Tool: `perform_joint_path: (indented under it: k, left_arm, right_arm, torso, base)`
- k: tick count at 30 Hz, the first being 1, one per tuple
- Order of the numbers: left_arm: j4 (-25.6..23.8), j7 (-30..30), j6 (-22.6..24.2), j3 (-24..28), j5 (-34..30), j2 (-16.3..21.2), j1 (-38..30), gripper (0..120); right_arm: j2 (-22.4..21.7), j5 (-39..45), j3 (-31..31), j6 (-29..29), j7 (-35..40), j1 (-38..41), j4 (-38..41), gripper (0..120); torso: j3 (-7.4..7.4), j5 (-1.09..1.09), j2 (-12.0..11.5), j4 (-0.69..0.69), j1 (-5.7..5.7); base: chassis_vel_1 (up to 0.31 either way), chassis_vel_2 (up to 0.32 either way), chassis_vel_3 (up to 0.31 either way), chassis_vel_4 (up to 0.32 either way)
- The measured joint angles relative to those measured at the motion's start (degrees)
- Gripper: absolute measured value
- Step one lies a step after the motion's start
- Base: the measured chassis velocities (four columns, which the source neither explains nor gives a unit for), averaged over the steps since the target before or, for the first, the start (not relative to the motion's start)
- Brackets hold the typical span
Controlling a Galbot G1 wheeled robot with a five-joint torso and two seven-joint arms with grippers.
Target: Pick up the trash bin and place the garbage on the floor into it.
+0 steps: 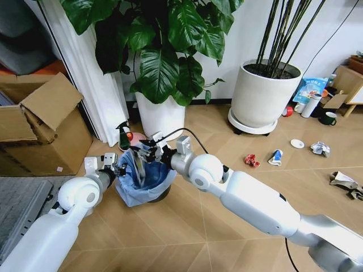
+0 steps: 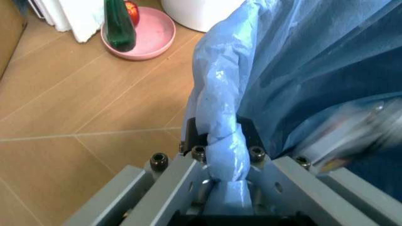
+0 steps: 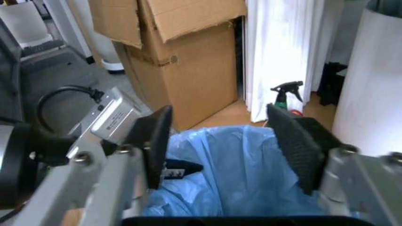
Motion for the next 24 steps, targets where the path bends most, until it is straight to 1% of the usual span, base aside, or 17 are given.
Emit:
perform_joint_path:
  k: [4, 5, 6, 8, 9, 11, 12, 13, 14, 16, 17, 19, 21, 22, 23, 24]
  left_arm:
    - [-0.2, -0.3, -0.2, -0.1, 0.3, -0.3, 0.1, 0]
    - [-0.2, -0.2, -0.4, -0.4, 0.7, -0.4, 0.2, 0]
    - [-0.2, -0.2, -0.4, -0.4, 0.7, -0.4, 0.2, 0]
    - [-0.1, 0.4, -0.9, -1.7, 2.3, -0.8, 1.1, 0]
    - [-0.1, 0.4, -0.9, -1.7, 2.3, -0.8, 1.1, 0]
    - [-0.1, 1.0, -1.2, -3.0, 3.7, -1.1, 2.0, 0]
    - [-0.1, 1.3, -1.3, -3.9, 4.2, -1.2, 2.7, 0]
    - [-0.1, 1.3, -1.3, -3.9, 4.2, -1.2, 2.7, 0]
    - [-0.2, 1.5, -1.4, -4.5, 4.4, -1.2, 3.1, 0]
    - [-0.6, 2.2, -1.9, -6.0, 5.5, -1.3, 4.5, 0]
    - [-0.6, 2.2, -1.9, -6.0, 5.5, -1.3, 4.5, 0]
    - [-1.0, 2.9, -2.4, -6.8, 6.9, -1.4, 5.7, 0]
    - [-1.3, 3.1, -2.7, -7.2, 7.7, -1.7, 6.5, 0]
    - [-1.3, 3.1, -2.7, -7.2, 7.7, -1.7, 6.5, 0]
    - [-1.8, 3.2, -2.9, -7.5, 8.4, -2.0, 7.4, 0]
    - [-2.4, 3.3, -3.1, -7.8, 8.9, -2.3, 8.2, 0]
  right_arm:
    - [-0.2, 0.0, 2.0, -0.2, 1.4, -0.8, 0.8, 79]
    - [-0.5, 0.0, 2.9, -0.4, 2.3, -1.3, 1.3, 82]
    - [-0.5, 0.0, 2.9, -0.4, 2.3, -1.3, 1.3, 82]
    - [-2.1, 0.0, 5.8, -0.9, 3.8, -3.2, 2.4, 93]
    - [-2.1, 0.0, 5.8, -0.9, 3.8, -3.2, 2.4, 93]
    - [-4.2, -0.7, 9.0, -1.6, 4.4, -5.6, 3.6, 98]
    - [-5.6, -1.9, 11.6, -2.2, 4.6, -7.4, 4.2, 100]
    - [-5.6, -1.9, 11.6, -2.2, 4.6, -7.4, 4.2, 100]
    - [-6.5, -2.8, 13.3, -2.4, 4.6, -8.6, 4.5, 100]
    - [-9.3, -6.7, 20.6, -2.7, 4.5, -14.8, 5.2, 100]
    - [-9.3, -6.7, 20.6, -2.7, 4.5, -14.8, 5.2, 100]
    - [-10.7, -9.8, 27.0, -2.7, 4.3, -21.4, 5.8, 100]
    - [-11.0, -12.2, 30.3, -2.7, 4.0, -25.5, 6.2, 100]
    - [-11.0, -12.2, 30.3, -2.7, 4.0, -25.5, 6.2, 100]
    - [-11.1, -14.4, 34.7, -2.7, 3.7, -30.3, 7.1, 100]
    - [-10.9, -15.9, 38.0, -2.5, 3.2, -34.2, 8.2, 100]
  torso:
    - [0.0, 0.0, 0.0, 0.02, 0.0]
    - [0.0, 0.0, 0.0, 0.02, 0.0]
    - [0.0, 0.0, 0.0, 0.02, 0.0]
    - [0.0, 0.01, 0.0, 0.02, 0.0]
    - [0.0, 0.01, 0.0, 0.02, 0.0]
    - [0.0, 0.01, 0.0, 0.02, 0.0]
    - [0.0, 0.01, 0.0, 0.02, 0.0]
    - [0.0, 0.01, 0.0, 0.02, 0.0]
    - [-0.01, 0.02, 0.0, 0.0, 0.0]
    - [0.0, 0.03, 0.0, 0.02, 0.0]
    - [0.0, 0.03, 0.0, 0.02, 0.0]
    - [-0.01, 0.02, 0.0, 0.01, 0.0]
    - [-0.01, 0.04, 0.0, -0.02, 0.0]
    - [-0.01, 0.04, 0.0, -0.02, 0.0]
    - [-0.01, 0.05, 0.0, -0.01, 0.0]
    - [-0.01, 0.02, 0.0, -0.02, -0.01]
  base:
    - [0.0, 0.0, 0.0, 0.0]
    - [0.0, 0.0, 0.0, 0.0]
    - [0.0, 0.0, 0.0, 0.0]
    - [0.0, 0.0, 0.0, 0.0]
    - [0.0, 0.0, 0.0, 0.0]
    - [0.0, 0.0, 0.0, 0.0]
    - [0.0, 0.0, 0.0, 0.0]
    - [0.0, 0.0, 0.0, 0.0]
    - [0.0, 0.0, 0.0, 0.0]
    - [0.0, 0.0, 0.0, 0.0]
    - [0.0, 0.0, 0.0, 0.0]
    - [0.0, 0.0, 0.0, 0.0]
    - [0.0, 0.0, 0.0, 0.0]
    - [0.0, 0.0, 0.0, 0.0]
    - [0.0, 0.0, 0.0, 0.0]
    - [0.0, 0.0, 0.0, 0.0]
